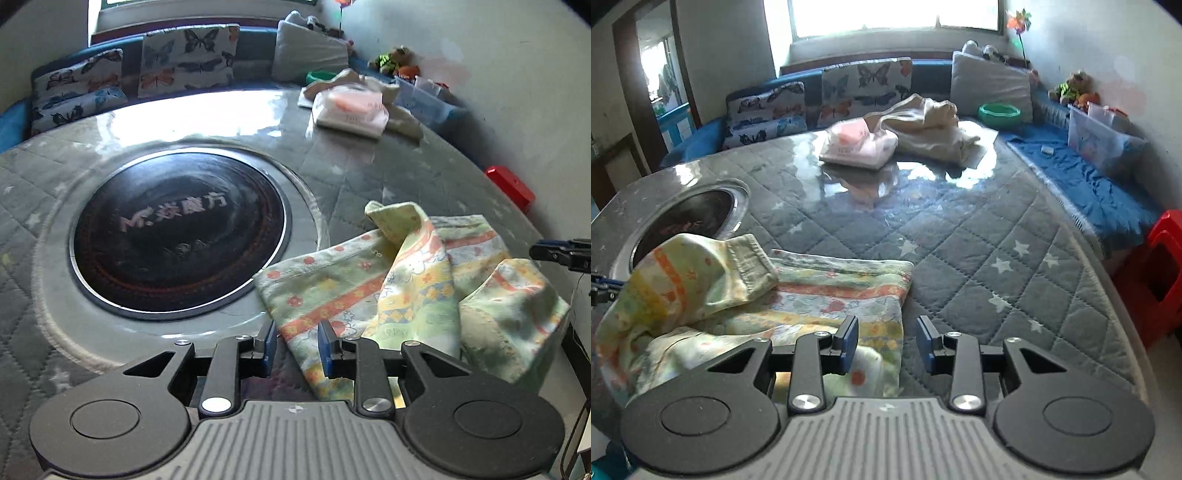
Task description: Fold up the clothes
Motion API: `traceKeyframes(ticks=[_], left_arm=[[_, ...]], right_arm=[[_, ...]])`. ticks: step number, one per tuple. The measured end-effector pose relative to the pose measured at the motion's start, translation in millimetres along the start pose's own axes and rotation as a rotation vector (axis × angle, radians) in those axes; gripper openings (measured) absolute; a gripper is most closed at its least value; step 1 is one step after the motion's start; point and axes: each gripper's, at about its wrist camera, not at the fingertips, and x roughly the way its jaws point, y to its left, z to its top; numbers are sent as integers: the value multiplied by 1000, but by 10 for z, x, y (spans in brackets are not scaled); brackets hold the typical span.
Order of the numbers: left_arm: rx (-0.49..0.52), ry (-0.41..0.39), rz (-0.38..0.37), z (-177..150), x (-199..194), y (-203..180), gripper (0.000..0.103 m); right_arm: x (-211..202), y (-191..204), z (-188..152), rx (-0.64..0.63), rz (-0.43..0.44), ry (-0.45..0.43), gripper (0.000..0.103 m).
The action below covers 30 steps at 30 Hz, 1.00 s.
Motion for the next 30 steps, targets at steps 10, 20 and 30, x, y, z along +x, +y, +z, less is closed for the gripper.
traceKeyframes(ticks=[10, 20, 30], left_arm=[[8, 8, 9, -7, 176, -51, 21], [-22, -32, -6, 7, 144, 44, 2], [-91, -87, 108, 79, -6, 559, 2]], right_arm=[[433, 11, -9, -20, 2, 73, 34], [645, 83, 87, -43, 5, 112, 22], [951, 655, 429, -152, 68, 100, 5]])
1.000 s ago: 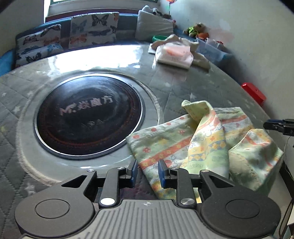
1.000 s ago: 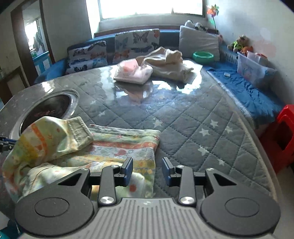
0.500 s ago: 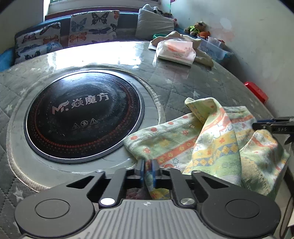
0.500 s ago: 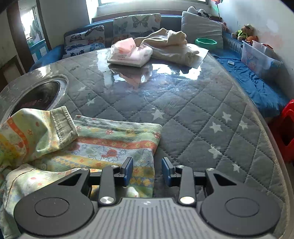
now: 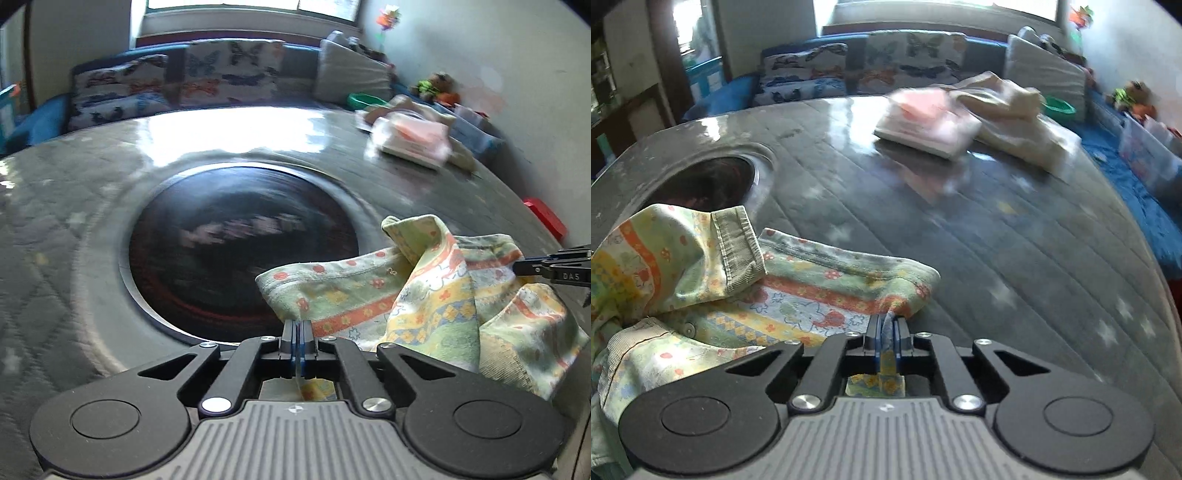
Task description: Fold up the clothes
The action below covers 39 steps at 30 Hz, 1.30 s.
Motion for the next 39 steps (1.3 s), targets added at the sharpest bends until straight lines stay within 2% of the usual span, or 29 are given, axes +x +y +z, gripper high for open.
traceKeyframes(ticks=[7, 14, 17, 21, 24, 28, 30, 32, 35, 39], left_arm=[[-42, -49, 141, 191, -58, 571, 2], [-80, -46, 235, 365, 16, 1024, 2], [-95, -29, 231, 362, 36, 1089, 2], [-105, -25, 220, 351, 9, 1142, 7], [-110, -29, 214, 359, -33, 1152, 11], [-112, -67, 215, 380, -166, 1097, 21], [-110, -87, 214, 405, -243, 1059, 29], [-103, -104, 213, 438, -312, 1011, 33], [-86, -129, 196, 509, -376, 916, 44], [-72, -149, 165, 649, -355, 783, 48]], right_arm=[[376, 585, 522, -82, 34, -37, 4], [734, 1033, 881, -128, 35, -51, 4], [836, 1148, 939, -164, 7, -36, 6], [685, 1198, 926, -185, 20, -65, 12], [490, 1322, 902, -242, 69, -97, 19], [185, 1626, 781, -350, 209, -117, 35], [50, 1826, 686, -421, 289, -124, 37], [-19, 1991, 616, -472, 343, -126, 50], [-82, 2252, 479, -552, 398, -125, 51], [-30, 2468, 360, -624, 386, -126, 51]])
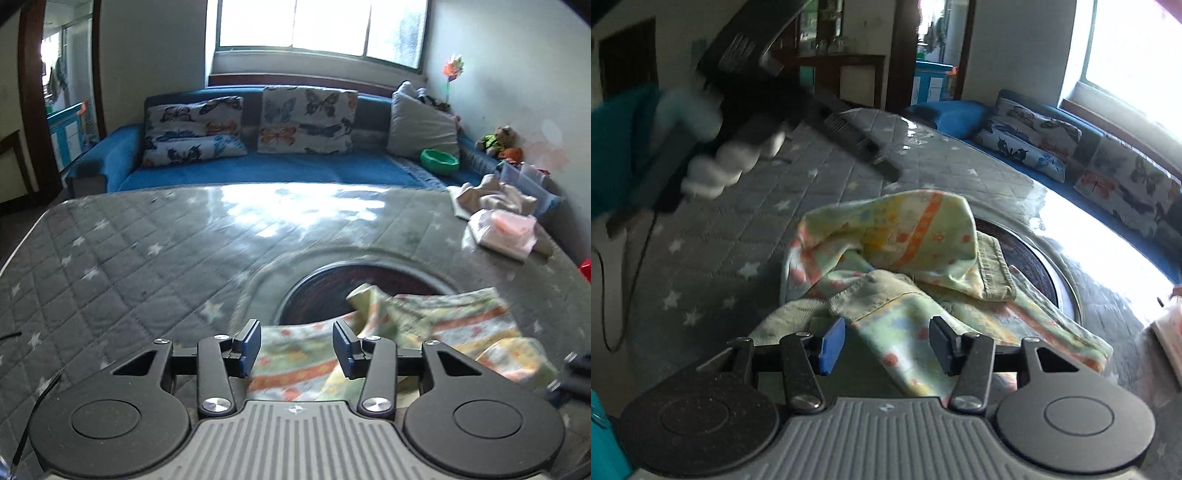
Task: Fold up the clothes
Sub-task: 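Lift the shirt with both grippers and shake it out above the table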
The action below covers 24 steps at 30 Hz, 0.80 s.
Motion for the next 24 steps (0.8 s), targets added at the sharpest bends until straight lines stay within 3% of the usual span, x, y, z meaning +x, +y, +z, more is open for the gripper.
traceKeyframes(ticks=[4, 9, 10, 12, 13, 20, 24], left_arm=[[31, 5, -32, 126, 134, -205, 54], [62, 55, -55, 180, 462, -373, 53], [63, 70, -55, 172, 530, -400, 42], [63, 87, -76, 150, 597, -431, 11], [57, 93, -87, 138, 619, -438, 7], [22, 50, -101, 69, 387, -346, 2], [5, 9, -94, 44, 192, -289, 2]], right_arm=[[107, 76, -22, -36, -45, 3, 45], [101, 84, -84, -27, -83, -6, 15], [83, 72, -90, -19, -90, -9, 10], [8, 33, -113, 5, -111, -28, 7], [-59, 2, -127, 25, -124, -43, 5], [-497, -327, -283, 162, -244, -116, 2], [-687, -452, -432, 200, -283, -105, 3]])
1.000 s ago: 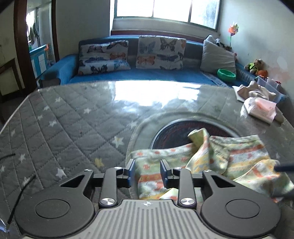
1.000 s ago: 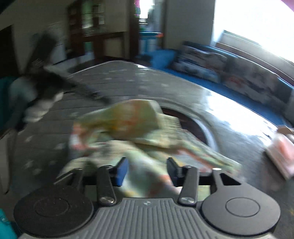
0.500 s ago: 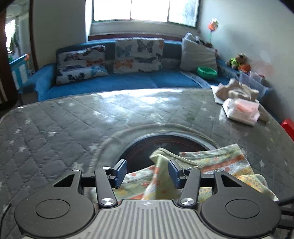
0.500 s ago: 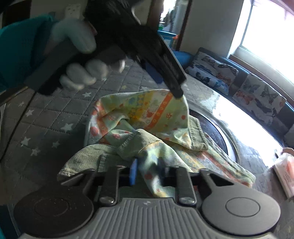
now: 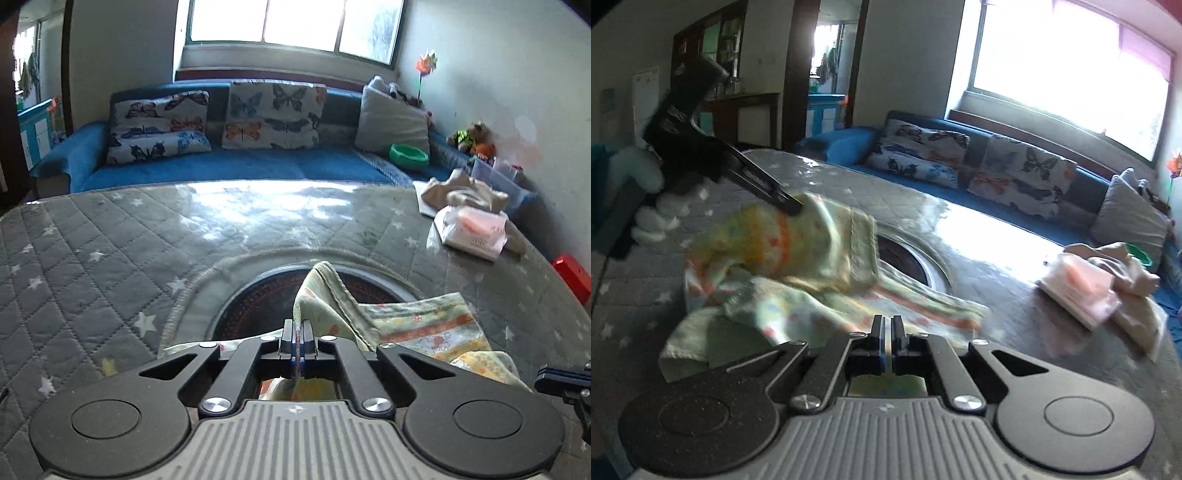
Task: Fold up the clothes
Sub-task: 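Lift the shirt with both grippers and shake it out above the table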
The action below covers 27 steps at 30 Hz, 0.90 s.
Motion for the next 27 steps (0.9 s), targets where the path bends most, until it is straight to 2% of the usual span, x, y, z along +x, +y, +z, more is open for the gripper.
traceKeyframes(ticks=[2, 4, 5, 7, 10, 12, 14, 17, 18, 20, 23, 27], left_arm=[[0, -23, 10, -19, -102, 1, 2], [-3, -49, 14, -10, -226, 1, 1], [-8, -64, 19, -24, -294, 9, 2], [-18, -94, 33, -69, -448, 37, 2], [-37, -140, 64, -166, -688, 99, 2], [-51, -168, 97, -245, -840, 155, 2], [-71, -191, 132, -311, -973, 214, 2], [-114, -208, 170, -442, -1139, 350, 2], [-129, -209, 181, -493, -1184, 399, 2], [-157, -210, 204, -595, -1272, 498, 2], [-183, -188, 234, -747, -1313, 622, 2], [-209, -157, 263, -925, -1384, 775, 2]], right_arm=[[-27, 19, -44, -13, 24, 5, 11], [-6, 116, -60, -36, 73, 19, 15], [12, 188, -64, -59, 87, 17, 24], [50, 332, -72, -107, 115, 12, 34], [153, 546, -48, -157, 143, 8, 36], [275, 658, -48, -197, 135, 16, 43], [397, 770, -47, -236, 126, 24, 43], [515, 854, -63, -268, 101, 39, 39], [549, 876, -69, -277, 93, 44, 35], [545, 850, -89, -245, 91, 42, 9], [449, 778, -75, -195, 77, 16, 3], [172, 542, -43, -107, 23, -56, 3]])
